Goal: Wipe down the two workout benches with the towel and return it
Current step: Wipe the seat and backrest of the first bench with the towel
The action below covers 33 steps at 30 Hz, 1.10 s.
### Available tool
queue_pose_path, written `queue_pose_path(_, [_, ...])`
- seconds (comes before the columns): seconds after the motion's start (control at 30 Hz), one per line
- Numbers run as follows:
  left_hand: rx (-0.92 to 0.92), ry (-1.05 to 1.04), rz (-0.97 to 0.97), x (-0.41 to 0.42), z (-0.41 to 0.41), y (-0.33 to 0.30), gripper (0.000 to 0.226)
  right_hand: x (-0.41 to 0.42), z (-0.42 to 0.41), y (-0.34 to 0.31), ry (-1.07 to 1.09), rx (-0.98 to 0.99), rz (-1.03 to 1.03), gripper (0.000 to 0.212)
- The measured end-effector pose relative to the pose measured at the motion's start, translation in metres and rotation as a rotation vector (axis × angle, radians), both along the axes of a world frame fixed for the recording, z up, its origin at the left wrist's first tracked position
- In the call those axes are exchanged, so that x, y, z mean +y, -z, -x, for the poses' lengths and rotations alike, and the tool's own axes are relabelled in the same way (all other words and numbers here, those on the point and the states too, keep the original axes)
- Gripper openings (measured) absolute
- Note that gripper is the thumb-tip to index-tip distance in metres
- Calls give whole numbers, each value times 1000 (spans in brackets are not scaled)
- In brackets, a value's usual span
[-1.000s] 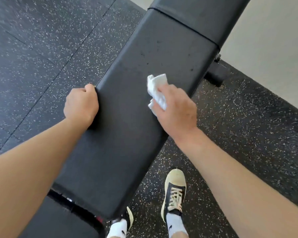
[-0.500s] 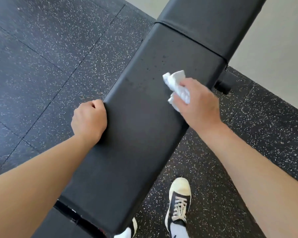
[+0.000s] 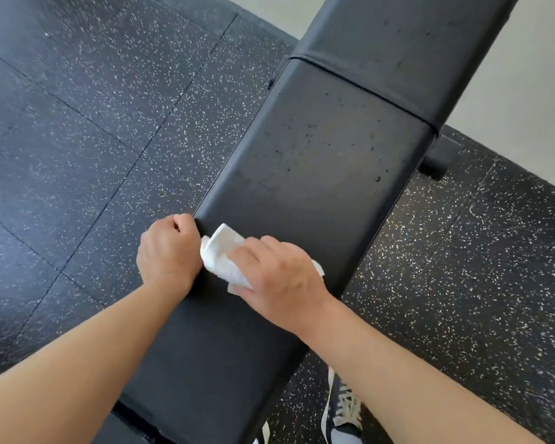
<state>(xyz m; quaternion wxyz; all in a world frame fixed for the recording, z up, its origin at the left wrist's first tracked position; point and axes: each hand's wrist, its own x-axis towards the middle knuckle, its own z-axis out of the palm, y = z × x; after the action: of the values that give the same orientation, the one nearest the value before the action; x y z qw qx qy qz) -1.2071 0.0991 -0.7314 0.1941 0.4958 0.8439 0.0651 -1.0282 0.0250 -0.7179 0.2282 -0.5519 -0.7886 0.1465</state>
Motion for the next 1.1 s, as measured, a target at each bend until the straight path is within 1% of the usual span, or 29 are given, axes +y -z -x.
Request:
queue_pose_path(0.03, [7, 3, 2, 0, -1, 1, 40, 10, -22, 1, 39, -8, -22, 41])
queue_pose_path(0.07, [14, 5, 3, 0, -1, 1, 40, 23, -47, 3, 123, -9, -40, 40])
queue_pose_path(0.13, [26, 8, -3, 0, -1, 2, 42, 52, -104, 8, 371, -22, -39, 40])
queue_pose_path(0.2, [38, 6, -20, 0, 1, 5, 43, 76, -149, 13, 554, -10, -18, 40])
queue_pose_path(0.27, [37, 4, -37, -1, 2, 8, 41, 85, -159, 16, 656, 33, -21, 35])
queue_pose_path(0.3, [33, 6, -36, -1, 2, 8, 40, 83, -150, 16, 685, 21, -23, 35])
queue_pose_path(0.37, [37, 16, -26, 0, 0, 6, 39, 67, -113, 13, 660, -44, -17, 35])
queue_pose_path(0.4, [41, 21, -23, 0, 0, 4, 39, 54, -86, 11, 593, -80, -9, 35])
queue_pose_path(0.43, [38, 24, -21, 0, 0, 3, 40, 39, -57, 9, 497, -80, -1, 34])
queue_pose_path(0.53, [23, 21, -13, 1, 1, 3, 41, -5, 19, 6, 189, 23, -29, 28])
queue_pose_path(0.6, [19, 5, -5, 3, 2, 5, 41, -16, 39, 7, 70, 46, -13, 18])
queue_pose_path(0.67, [13, -5, -3, 3, 4, 6, 41, -8, 32, 6, 32, 92, 22, 15])
queue_pose_path(0.73, [17, 15, -8, 2, 2, 7, 40, 11, 9, 5, 54, 81, -16, 17])
queue_pose_path(0.77, [25, 28, -12, 2, 2, 6, 40, 24, -6, 6, 97, 56, -52, 21])
queue_pose_path(0.83, [37, 34, -12, 2, 2, 5, 41, 59, -34, 9, 249, 32, -89, 31])
queue_pose_path(0.9, [39, 29, -3, 2, 2, 7, 41, 95, -48, 8, 427, 61, -44, 33])
queue_pose_path(0.97, [25, 27, -6, 1, 2, 7, 40, 123, -40, 7, 552, 67, 10, 33])
queue_pose_path(1.03, [13, 33, -16, 0, 2, 8, 39, 141, -16, 5, 567, 34, 37, 33])
queue_pose_path(1.1, [18, 26, -5, 1, 5, 9, 37, 145, 15, 2, 492, 32, 39, 35])
